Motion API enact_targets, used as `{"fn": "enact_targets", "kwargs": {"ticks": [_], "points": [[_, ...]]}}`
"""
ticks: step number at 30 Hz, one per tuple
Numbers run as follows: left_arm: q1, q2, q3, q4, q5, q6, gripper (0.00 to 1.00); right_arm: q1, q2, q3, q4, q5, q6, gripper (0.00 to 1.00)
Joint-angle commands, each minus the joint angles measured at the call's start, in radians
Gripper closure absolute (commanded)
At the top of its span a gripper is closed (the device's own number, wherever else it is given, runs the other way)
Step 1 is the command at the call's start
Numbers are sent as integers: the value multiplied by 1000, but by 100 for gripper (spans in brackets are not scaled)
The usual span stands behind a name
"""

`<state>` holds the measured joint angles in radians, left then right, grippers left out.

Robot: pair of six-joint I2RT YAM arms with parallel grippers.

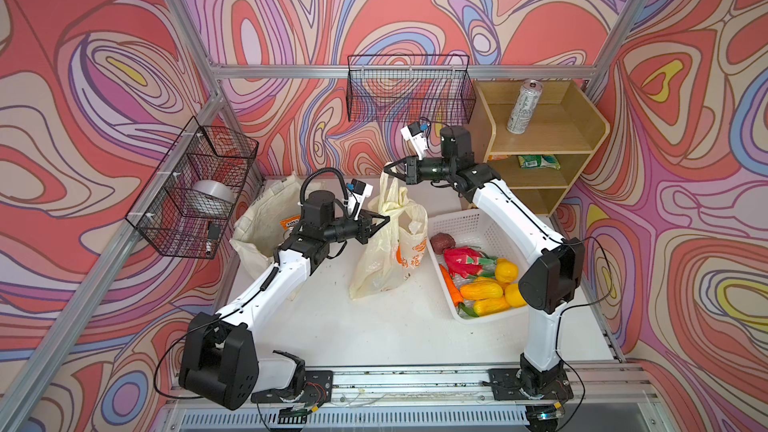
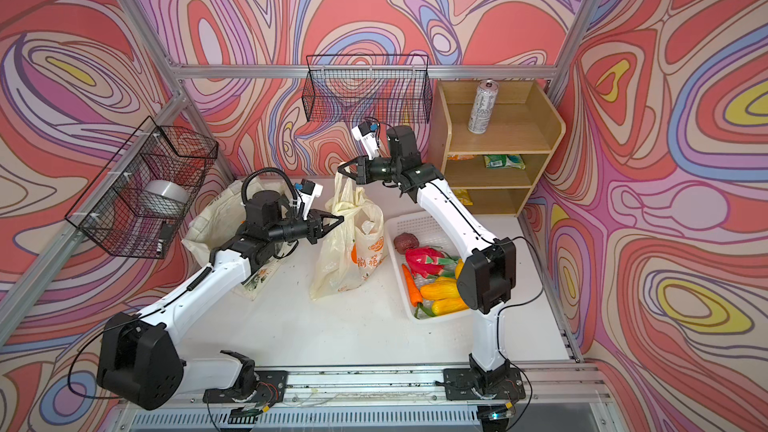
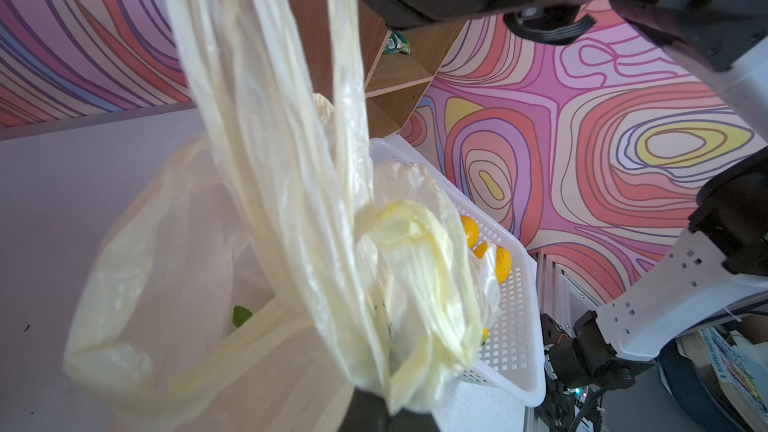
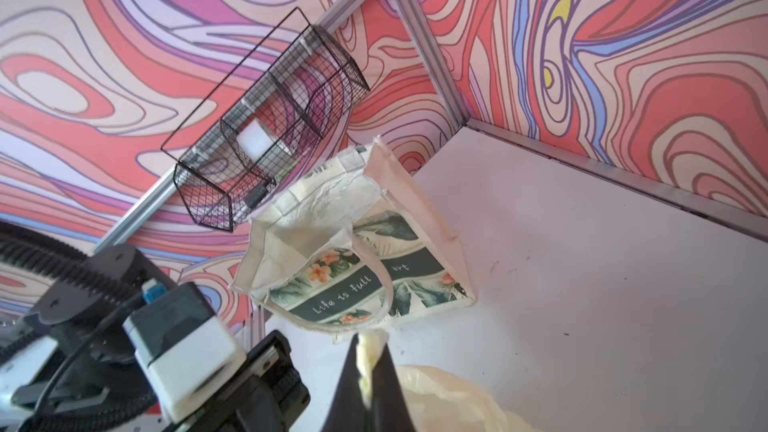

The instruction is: Place the mixed food into the grocery bags and tie them

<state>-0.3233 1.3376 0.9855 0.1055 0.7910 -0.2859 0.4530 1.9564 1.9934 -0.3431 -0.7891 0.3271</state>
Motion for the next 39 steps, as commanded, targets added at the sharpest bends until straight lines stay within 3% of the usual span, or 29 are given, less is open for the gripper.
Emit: {"fn": "enact_targets", "kwargs": {"ticks": [1, 6, 13, 17, 22, 28, 30, 32, 35, 39], "points": [[31, -1, -21, 81, -30, -88, 100, -2, -112, -55, 74, 4, 21, 100], [94, -17, -97, 284, -48, -285, 100, 12, -316, -270, 106, 113, 32, 100], [95, -15, -89, 271, -37, -288, 100, 119, -511, -638, 101, 311, 18, 100], [95, -16, -80, 260, -22, -286, 100, 119, -522, -804, 159, 382, 51, 100], [95, 0, -59, 256, 10, -293, 100, 119, -372, -795, 291, 340, 129, 100], [95, 1, -10, 93, 67, -196, 99, 119, -343, -742, 303, 332, 137, 100], [95, -1, 10, 4, 75, -142, 77, 119, -340, -741, 306, 326, 138, 100], [95, -7, 32, -110, 78, -61, 62, 120, -340, -747, 312, 327, 142, 100], [95, -15, 80, -304, 57, 71, 48, 120, -339, -755, 326, 321, 151, 100], [96, -11, 147, -543, 21, 220, 42, 121, -324, -755, 340, 312, 159, 100]]}}
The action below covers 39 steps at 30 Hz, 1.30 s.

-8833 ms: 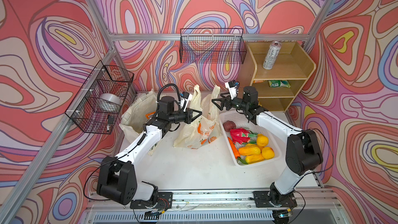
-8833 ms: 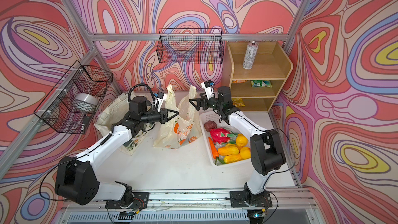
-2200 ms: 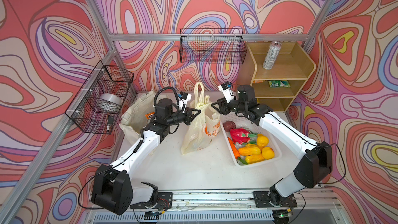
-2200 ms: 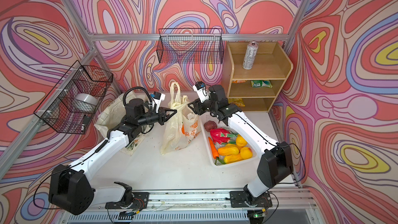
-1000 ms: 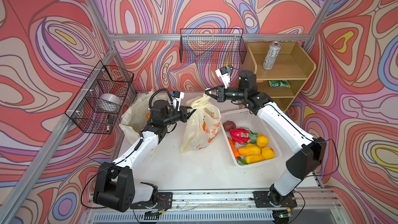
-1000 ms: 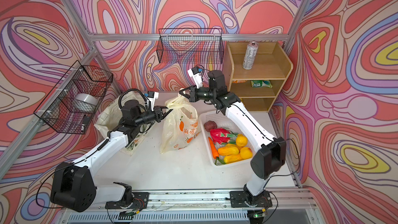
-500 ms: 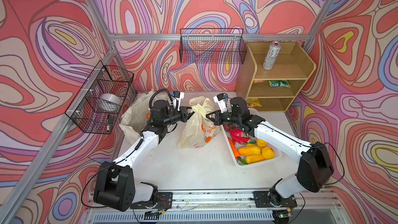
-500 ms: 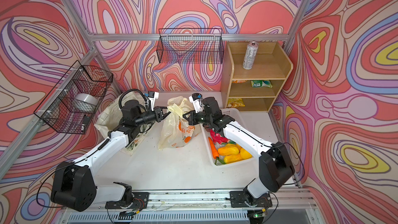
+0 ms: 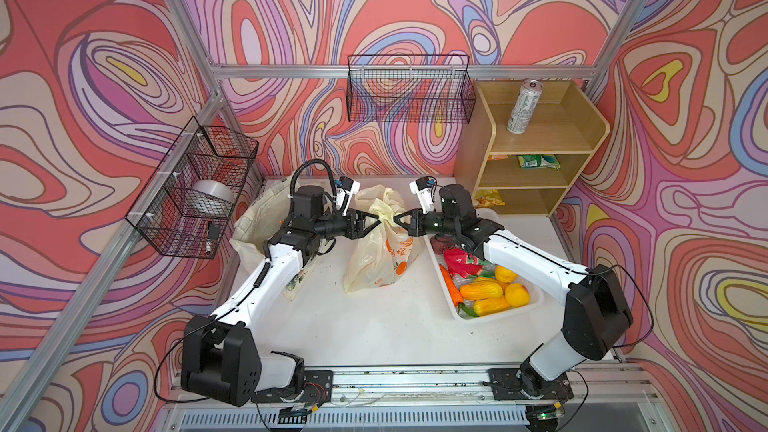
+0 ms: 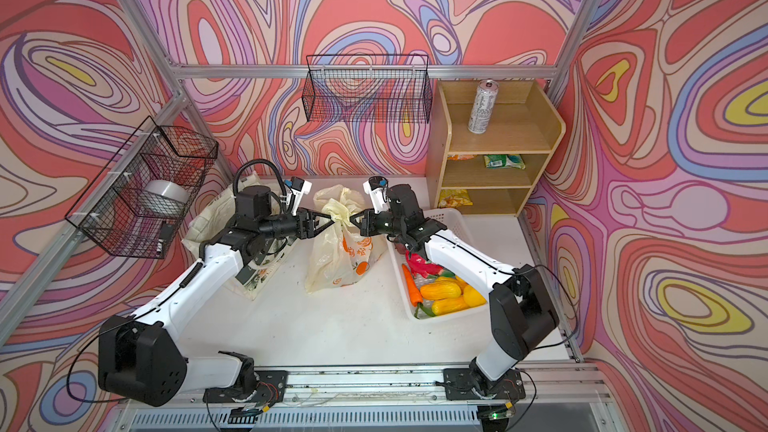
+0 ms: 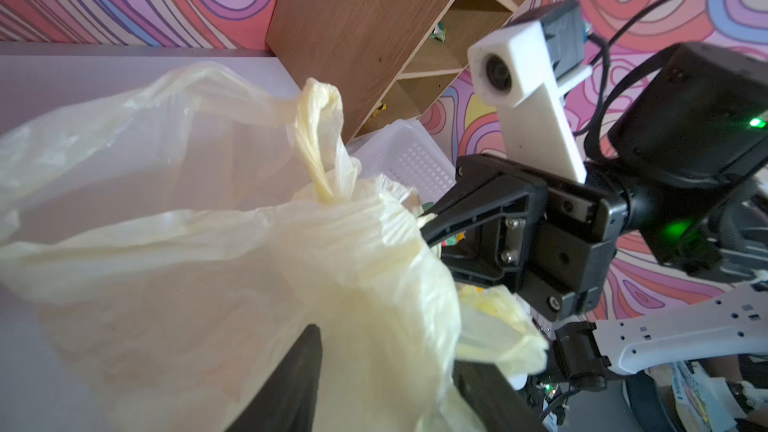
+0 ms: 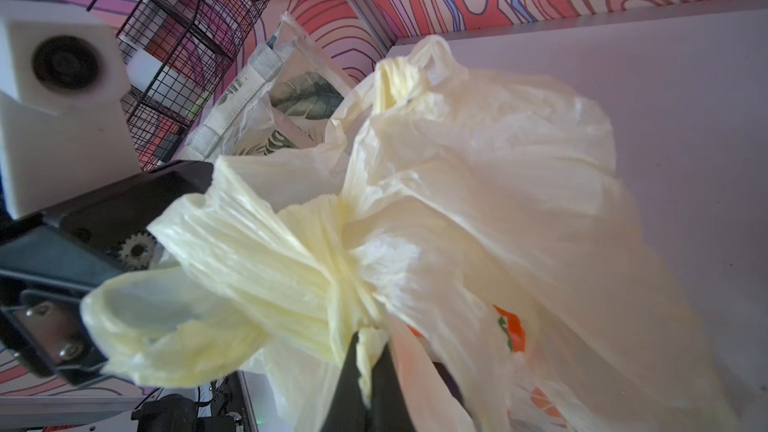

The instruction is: Place the mixed food into the grocery bags and tie them

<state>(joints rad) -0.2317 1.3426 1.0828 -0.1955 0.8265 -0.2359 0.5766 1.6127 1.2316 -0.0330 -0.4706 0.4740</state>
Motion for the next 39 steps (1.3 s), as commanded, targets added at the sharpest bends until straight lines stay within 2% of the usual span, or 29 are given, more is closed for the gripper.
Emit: {"fn": "enact_targets", "kwargs": {"ticks": [1, 9, 12, 15, 25, 28, 29, 32, 33, 39], "points": [[4, -17, 56, -263, -12, 185, 41, -3, 22, 8, 29, -9, 13, 100], [2, 13, 97, -320, 41, 215, 37, 2, 41, 18, 33, -20, 12, 100], [-6, 20, 79, -233, 42, 162, 35, 5, 44, 16, 33, -25, 11, 100], [-33, 16, 61, -129, 18, 106, 33, 7, 44, 12, 37, -29, 11, 100], [-101, 63, 97, -8, -118, 52, 27, 13, 42, 8, 41, -34, 9, 100], [-105, 71, 84, 47, -195, 20, 36, 13, 42, 0, 44, -36, 8, 100], [-105, 75, 80, 71, -218, 6, 46, 13, 40, -2, 44, -34, 9, 100], [-105, 107, 100, 84, -207, -1, 84, 13, 33, -14, 43, -25, 6, 100], [-104, 111, 101, 91, -208, -5, 100, 13, 30, -15, 33, -22, 1, 100], [-106, 20, 11, 211, -234, -34, 100, -38, -19, -45, 17, 34, 18, 100]]}}
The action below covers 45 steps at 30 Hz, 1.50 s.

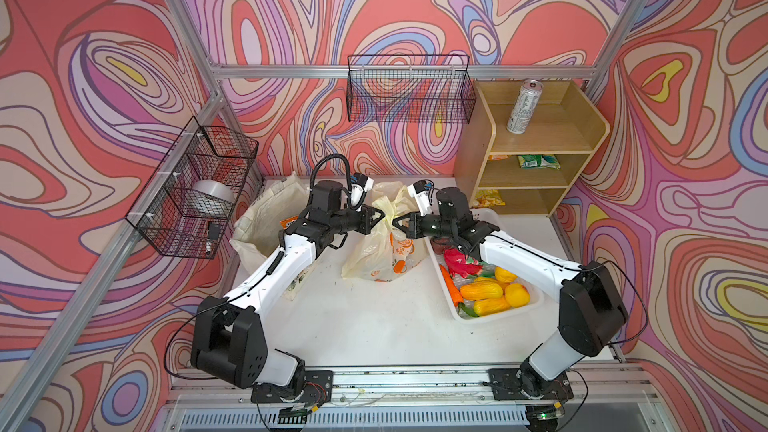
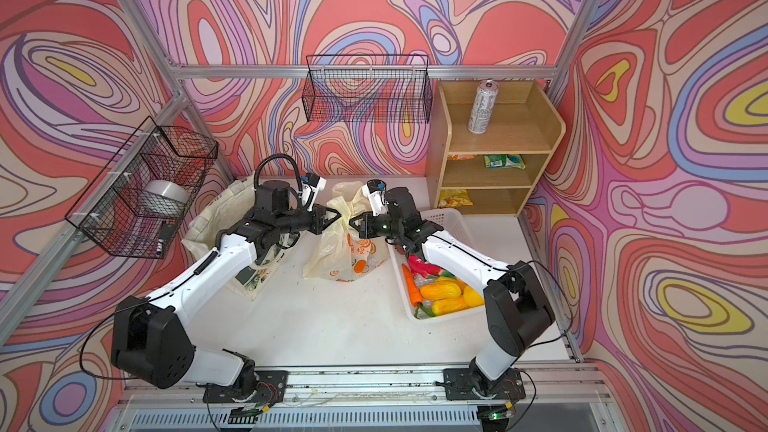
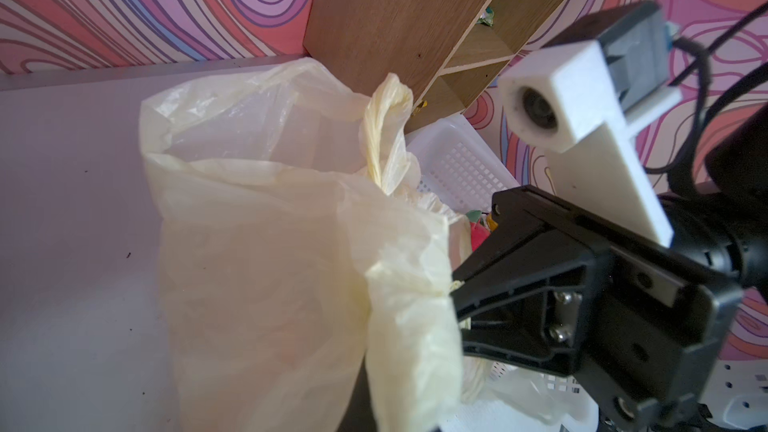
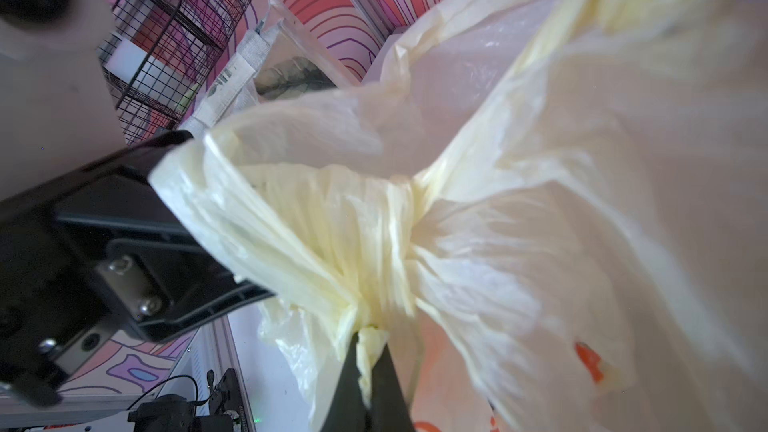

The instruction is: Place the mixed food into the grocery bags and tie them

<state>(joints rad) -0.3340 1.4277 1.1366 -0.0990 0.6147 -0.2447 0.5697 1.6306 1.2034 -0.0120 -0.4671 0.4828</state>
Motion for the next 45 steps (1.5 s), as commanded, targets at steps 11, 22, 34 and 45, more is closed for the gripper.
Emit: {"fn": "enact_targets", "kwargs": {"ticks": [11, 22, 34, 45], "points": [[-27, -175, -179, 229, -31, -47, 100, -47, -79, 28, -9, -76, 53, 88], [-27, -155, -160, 201, -16, -32, 100, -34, -129, 60, -61, -56, 15, 41], [-27, -130, -127, 170, -10, -33, 100, -5, -44, 47, -44, -94, -15, 45], [-28, -102, -85, 135, 2, -25, 100, 21, -56, 7, -16, -137, -32, 37]]}}
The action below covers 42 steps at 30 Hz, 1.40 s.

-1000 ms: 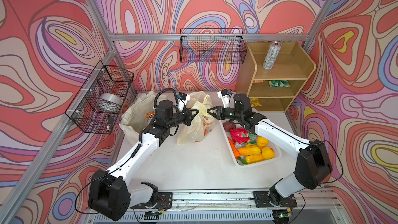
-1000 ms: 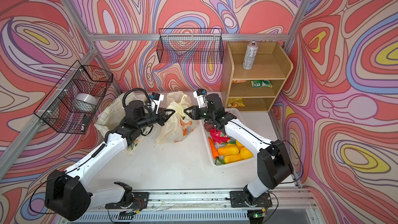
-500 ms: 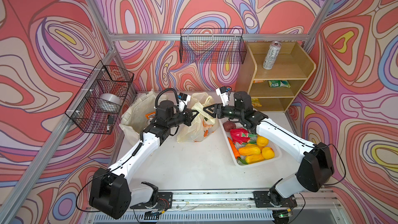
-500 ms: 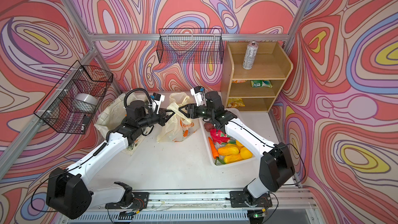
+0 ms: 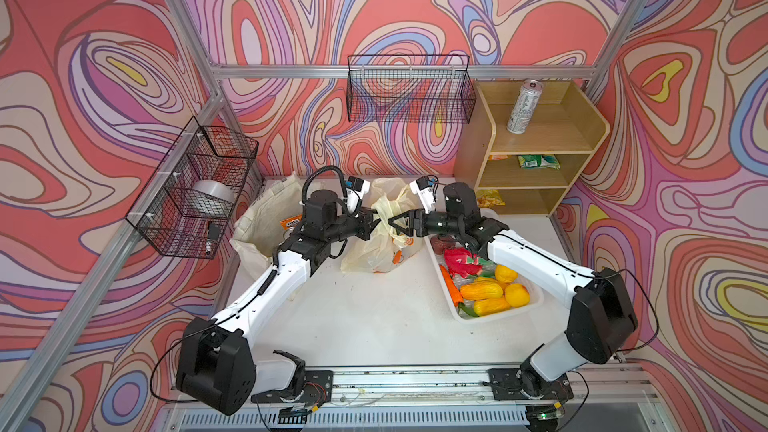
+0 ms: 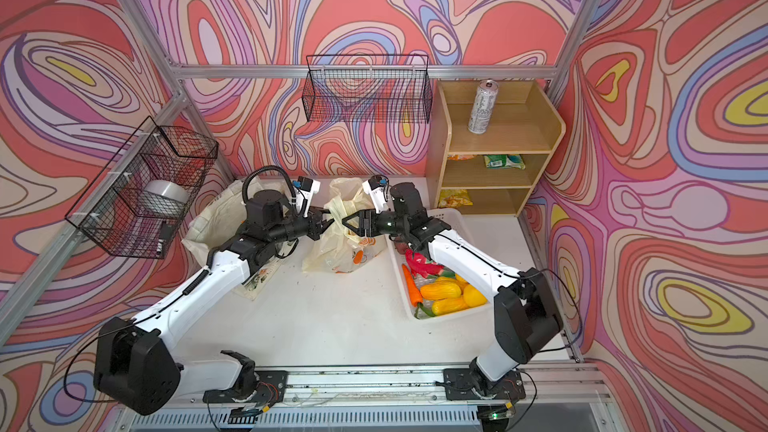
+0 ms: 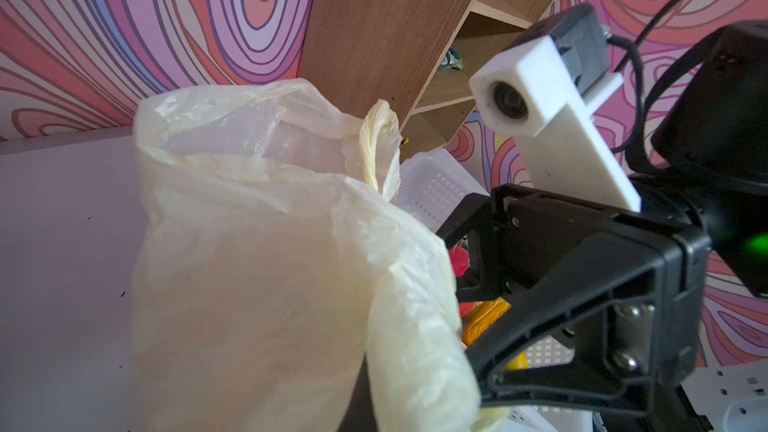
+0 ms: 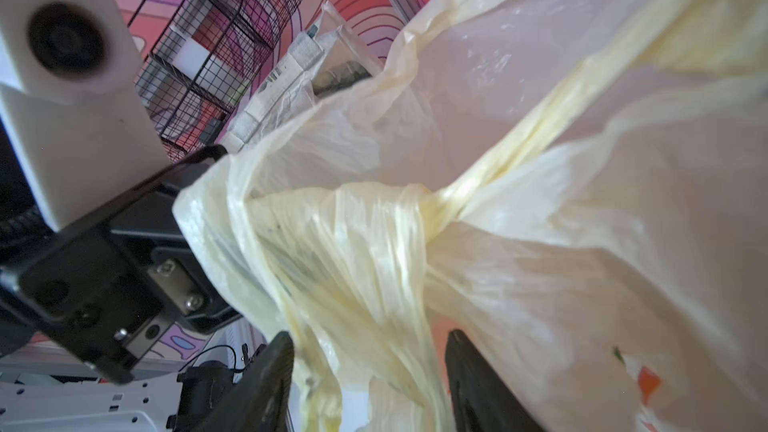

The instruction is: Place the mixed food into the grocery bags and tie them

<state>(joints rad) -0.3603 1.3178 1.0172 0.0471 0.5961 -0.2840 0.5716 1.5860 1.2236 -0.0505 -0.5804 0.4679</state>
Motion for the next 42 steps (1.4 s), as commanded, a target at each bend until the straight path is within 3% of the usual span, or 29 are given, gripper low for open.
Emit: {"fn": "enact_targets", "kwargs": {"ticks": [1, 7, 9, 11, 12, 13, 18, 31, 40, 41, 42], "points": [[-1, 9, 37, -13, 23, 16, 100, 24, -10, -11, 24, -18, -17, 37], [-1, 14, 43, -22, 34, 16, 100, 28, 28, 24, 14, 8, -21, 41], [0, 14, 46, -31, 37, 18, 100, 28, 32, 45, -15, 44, -38, 59], [0, 11, 47, -43, 36, 26, 100, 24, 19, 58, -52, 95, -67, 87], [-1, 11, 49, -48, 37, 30, 100, 17, 6, 60, -62, 126, -78, 96], [0, 11, 50, -54, 39, 35, 100, 6, -9, 60, -68, 140, -82, 98], [-1, 18, 57, -64, 58, 40, 100, -51, -37, 56, -63, 116, -65, 98], [0, 27, 60, -9, 105, 3, 100, -28, 105, -17, 36, 8, 17, 100], [0, 32, 61, -11, 134, 0, 100, -22, 112, 10, 46, -9, 21, 100], [0, 33, 63, -18, 144, 3, 94, -22, 112, 13, 49, -9, 23, 100], [1, 34, 62, -26, 159, 7, 82, -22, 112, 14, 52, -11, 23, 100]]}}
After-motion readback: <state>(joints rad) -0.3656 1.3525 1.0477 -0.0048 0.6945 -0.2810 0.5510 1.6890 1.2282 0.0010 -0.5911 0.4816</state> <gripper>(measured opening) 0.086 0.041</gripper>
